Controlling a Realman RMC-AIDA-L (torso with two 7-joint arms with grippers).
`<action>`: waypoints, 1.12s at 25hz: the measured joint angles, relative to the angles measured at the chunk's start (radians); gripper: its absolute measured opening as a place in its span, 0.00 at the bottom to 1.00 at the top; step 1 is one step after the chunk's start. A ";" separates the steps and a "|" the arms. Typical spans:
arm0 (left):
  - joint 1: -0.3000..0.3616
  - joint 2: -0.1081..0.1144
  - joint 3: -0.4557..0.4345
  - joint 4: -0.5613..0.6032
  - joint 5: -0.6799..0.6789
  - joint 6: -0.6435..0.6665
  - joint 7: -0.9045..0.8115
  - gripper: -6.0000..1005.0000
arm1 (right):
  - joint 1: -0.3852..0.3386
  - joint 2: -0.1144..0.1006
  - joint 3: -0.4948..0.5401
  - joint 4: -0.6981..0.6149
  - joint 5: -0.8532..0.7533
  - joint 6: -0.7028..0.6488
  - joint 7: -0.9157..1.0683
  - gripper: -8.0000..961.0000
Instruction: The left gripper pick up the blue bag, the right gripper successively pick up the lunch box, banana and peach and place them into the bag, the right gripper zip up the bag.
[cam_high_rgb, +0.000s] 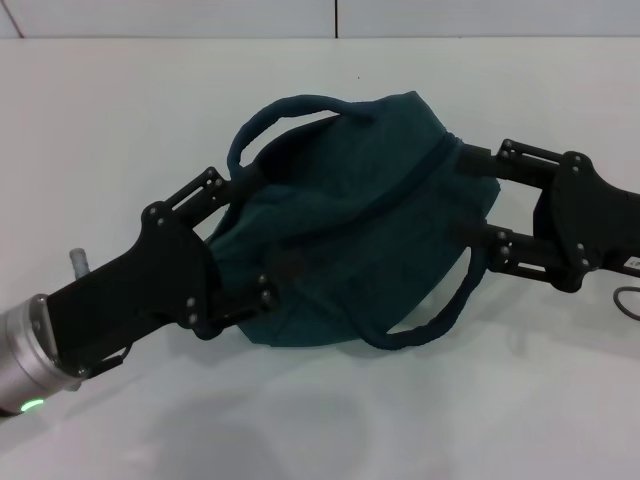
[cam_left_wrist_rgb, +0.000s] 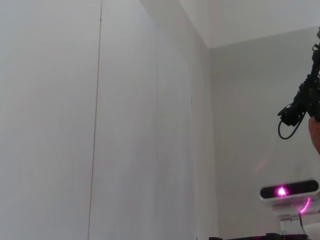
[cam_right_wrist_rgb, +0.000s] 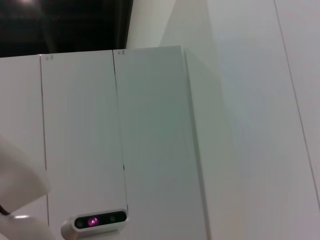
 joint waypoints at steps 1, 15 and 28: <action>-0.001 0.000 0.000 0.000 -0.001 0.000 0.000 0.83 | 0.001 0.001 0.002 0.001 0.000 0.001 -0.001 0.69; -0.002 0.003 0.000 0.000 0.036 0.023 0.001 0.83 | -0.002 -0.005 0.000 0.000 -0.041 -0.035 -0.019 0.69; -0.013 0.002 0.000 -0.044 0.107 0.040 0.013 0.83 | -0.002 -0.019 0.003 0.004 -0.076 -0.074 -0.016 0.69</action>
